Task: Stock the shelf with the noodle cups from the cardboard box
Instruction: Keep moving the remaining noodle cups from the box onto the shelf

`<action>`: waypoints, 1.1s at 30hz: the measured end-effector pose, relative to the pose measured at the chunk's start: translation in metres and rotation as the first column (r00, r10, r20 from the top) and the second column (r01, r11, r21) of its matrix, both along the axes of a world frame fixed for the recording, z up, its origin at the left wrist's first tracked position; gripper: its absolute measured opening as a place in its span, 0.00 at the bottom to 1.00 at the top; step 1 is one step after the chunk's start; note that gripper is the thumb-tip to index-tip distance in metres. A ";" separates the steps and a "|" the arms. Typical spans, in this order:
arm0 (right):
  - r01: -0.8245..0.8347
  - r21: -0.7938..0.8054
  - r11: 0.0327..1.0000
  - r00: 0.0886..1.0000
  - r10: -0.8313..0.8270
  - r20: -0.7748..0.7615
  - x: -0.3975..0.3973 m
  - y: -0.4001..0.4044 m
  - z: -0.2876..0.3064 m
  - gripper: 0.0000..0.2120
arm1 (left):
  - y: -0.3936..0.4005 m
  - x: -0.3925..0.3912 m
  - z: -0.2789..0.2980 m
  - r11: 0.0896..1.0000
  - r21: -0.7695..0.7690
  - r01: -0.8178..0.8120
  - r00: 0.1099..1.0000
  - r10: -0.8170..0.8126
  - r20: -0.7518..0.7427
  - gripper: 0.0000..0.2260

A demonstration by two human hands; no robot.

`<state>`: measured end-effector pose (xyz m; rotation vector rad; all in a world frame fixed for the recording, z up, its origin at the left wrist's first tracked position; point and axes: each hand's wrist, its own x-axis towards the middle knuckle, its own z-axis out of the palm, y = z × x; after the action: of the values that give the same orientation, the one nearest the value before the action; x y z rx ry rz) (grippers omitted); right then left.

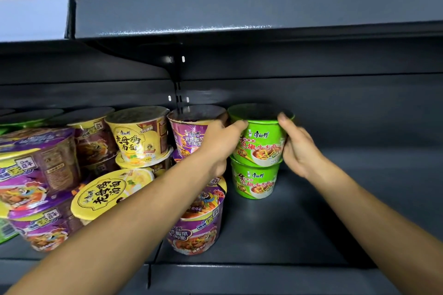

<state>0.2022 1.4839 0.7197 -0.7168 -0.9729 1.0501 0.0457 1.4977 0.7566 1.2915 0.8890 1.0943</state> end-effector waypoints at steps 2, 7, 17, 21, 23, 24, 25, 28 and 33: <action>0.008 -0.001 1.000 1.000 -0.008 -0.012 -0.001 0.000 -0.001 0.40 | 0.002 0.002 -0.002 1.000 -0.018 0.004 1.000 -0.004 -0.002 0.11; 0.019 -0.029 0.999 0.999 -0.020 -0.030 0.000 0.004 -0.002 0.22 | 0.007 0.007 -0.008 0.999 -0.030 -0.014 0.999 0.013 -0.047 0.15; 0.090 -0.048 0.995 0.992 -0.094 -0.081 0.000 0.016 -0.003 0.32 | 0.020 0.010 -0.008 0.992 -0.113 0.050 0.988 -0.065 -0.138 0.17; 0.117 -0.043 0.992 0.990 -0.120 -0.073 -0.002 0.019 -0.004 0.33 | 0.024 0.013 -0.008 0.988 -0.147 0.054 0.993 -0.068 -0.098 0.14; 0.133 -0.041 0.990 0.989 -0.135 -0.067 -0.004 0.020 -0.005 0.34 | 0.023 0.015 -0.006 0.986 -0.154 0.057 0.995 -0.068 -0.068 0.13; 0.139 -0.038 0.990 0.988 -0.141 -0.063 -0.004 0.020 -0.005 0.34 | 0.023 0.016 -0.005 0.987 -0.150 0.065 0.995 -0.075 -0.064 0.15; 0.145 -0.035 0.989 0.987 -0.147 -0.058 -0.004 0.020 -0.005 0.34 | 0.022 0.016 -0.005 0.987 -0.141 0.072 0.994 -0.083 -0.073 0.17; 0.142 -0.041 0.989 0.988 -0.145 -0.055 -0.004 0.021 -0.005 0.35 | 0.022 0.016 -0.006 0.991 -0.109 0.075 0.985 -0.091 -0.147 0.21; 0.161 -0.045 0.986 0.986 -0.163 -0.035 -0.004 0.024 -0.006 0.40 | 0.020 0.018 -0.004 0.996 -0.082 0.045 0.984 -0.058 -0.171 0.23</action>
<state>0.1983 1.5083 0.7138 -0.7936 -0.8466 0.9404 0.0633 1.5182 0.7524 1.3524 1.0117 0.9082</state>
